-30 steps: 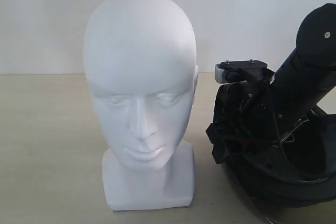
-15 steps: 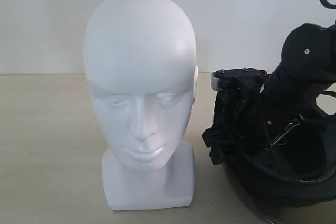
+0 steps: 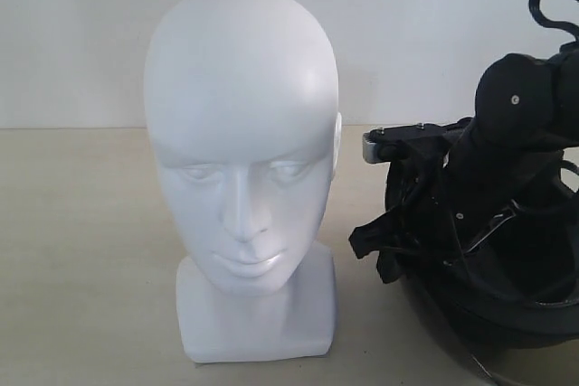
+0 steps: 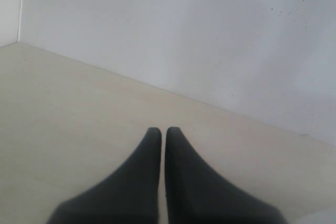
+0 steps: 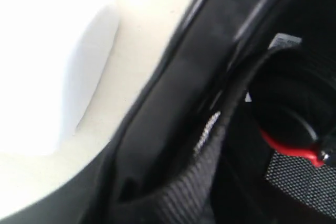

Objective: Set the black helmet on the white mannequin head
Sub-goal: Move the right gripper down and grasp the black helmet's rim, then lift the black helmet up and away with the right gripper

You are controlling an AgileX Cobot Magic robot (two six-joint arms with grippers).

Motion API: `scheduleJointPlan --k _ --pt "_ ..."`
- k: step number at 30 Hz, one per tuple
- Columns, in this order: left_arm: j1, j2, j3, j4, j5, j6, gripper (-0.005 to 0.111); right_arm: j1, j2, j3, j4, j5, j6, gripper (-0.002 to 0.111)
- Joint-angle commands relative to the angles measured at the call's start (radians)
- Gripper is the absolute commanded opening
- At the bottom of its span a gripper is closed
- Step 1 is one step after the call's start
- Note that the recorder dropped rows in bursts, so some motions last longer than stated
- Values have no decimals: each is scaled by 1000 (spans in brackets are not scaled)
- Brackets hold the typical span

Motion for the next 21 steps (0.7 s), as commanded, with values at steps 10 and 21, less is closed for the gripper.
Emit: scheduleJointPlan --k 10,21 --pt "3 -2 3 1 -5 3 4 -2 -109 3 9 38 10 0" --pt "3 -2 3 1 -5 3 4 -2 -322 3 9 38 62 0"
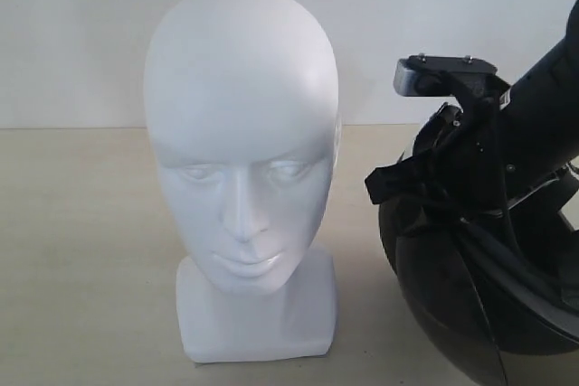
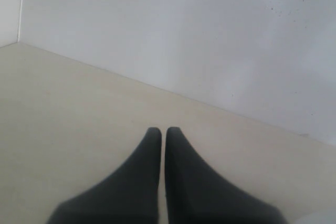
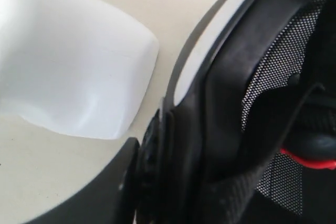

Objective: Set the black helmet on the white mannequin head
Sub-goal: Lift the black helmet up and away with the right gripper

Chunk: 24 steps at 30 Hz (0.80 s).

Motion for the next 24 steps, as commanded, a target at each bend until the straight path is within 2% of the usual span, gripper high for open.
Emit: scheduleJointPlan --k 1,5,11,14,17,24 --pt "3 -2 3 1 -5 3 4 -2 -71 -9 -20 -36 2 0" --pt "3 -2 3 1 -5 3 4 -10 -123 -11 -20 -40 19 0" --pt "3 -2 3 1 -5 3 4 -126 -242 -15 66 -87 24 0" --pt "3 -2 3 1 -5 3 4 -230 -285 -29 231 -64 -79 0" --pt "3 -2 3 1 -5 3 4 -333 -296 -50 483 10 -225 0" --pt "3 -2 3 1 -5 3 4 -481 -303 -55 923 190 -462 0"
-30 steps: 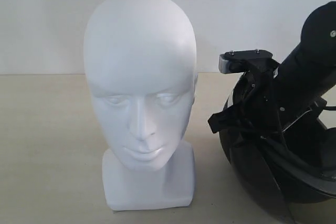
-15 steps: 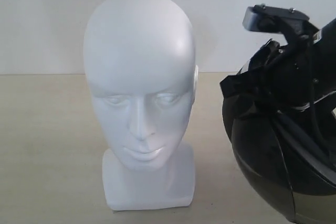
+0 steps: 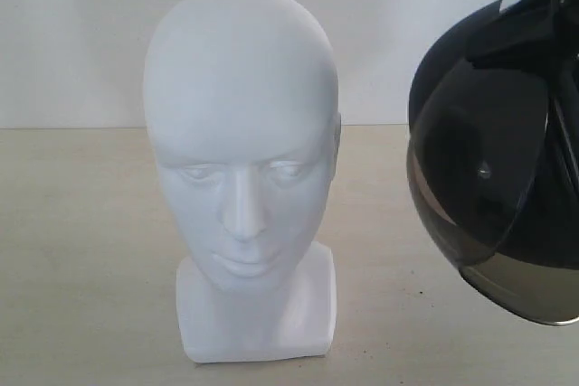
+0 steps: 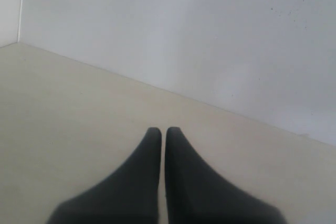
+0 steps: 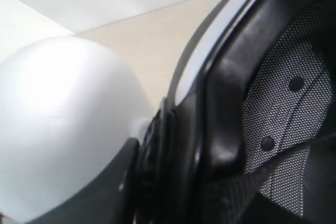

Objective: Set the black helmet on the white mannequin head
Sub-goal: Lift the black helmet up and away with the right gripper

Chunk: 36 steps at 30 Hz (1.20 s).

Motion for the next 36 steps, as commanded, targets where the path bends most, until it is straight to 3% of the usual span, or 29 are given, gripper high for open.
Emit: scheduleJointPlan --k 1,8,14,18,26,36 --pt "3 -2 3 1 -5 3 4 -72 -22 -23 290 62 -160 0" --pt "3 -2 3 1 -5 3 4 -176 -22 -16 470 119 -230 0" --pt "3 -2 3 1 -5 3 4 -297 -14 53 794 256 -334 0" --pt "3 -2 3 1 -5 3 4 -370 2 67 794 319 -350 0" --pt "3 -2 3 1 -5 3 4 -382 65 65 794 319 -361 0" --pt "3 -2 3 1 -5 3 4 -380 67 -125 794 319 -300 0"
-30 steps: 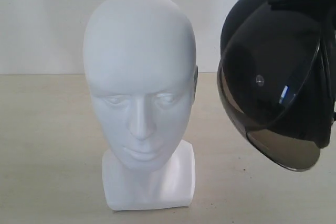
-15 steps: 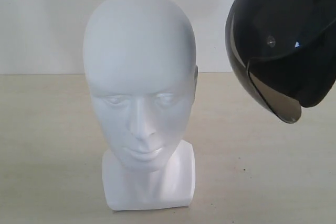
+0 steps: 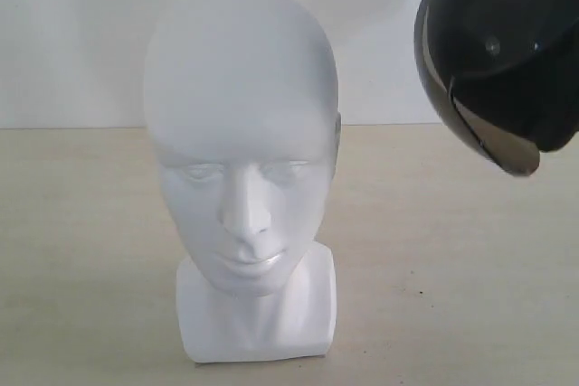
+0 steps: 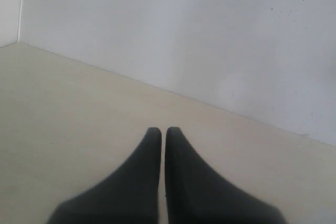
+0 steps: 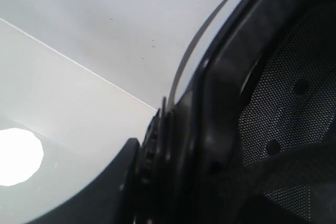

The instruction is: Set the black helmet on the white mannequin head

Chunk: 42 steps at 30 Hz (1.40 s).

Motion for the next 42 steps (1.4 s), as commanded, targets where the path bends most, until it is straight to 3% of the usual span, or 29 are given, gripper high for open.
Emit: scheduleJointPlan --k 1,11,17,21,27,36,42 --pt "3 -2 3 1 -5 3 4 -1 -17 -106 105 25 35 0" --pt "3 -2 3 1 -5 3 4 -1 -19 -244 105 17 134 0" --pt "3 -2 3 1 -5 3 4 15 -27 -410 105 -111 306 0" --pt "3 -2 3 1 -5 3 4 121 -27 -507 105 -248 488 0" --pt "3 -2 3 1 -5 3 4 171 -27 -664 105 -508 835 0" --pt "3 -2 3 1 -5 3 4 191 5 -885 105 -691 1071 0" --pt "3 -2 3 1 -5 3 4 191 41 -1089 105 -720 1149 0"
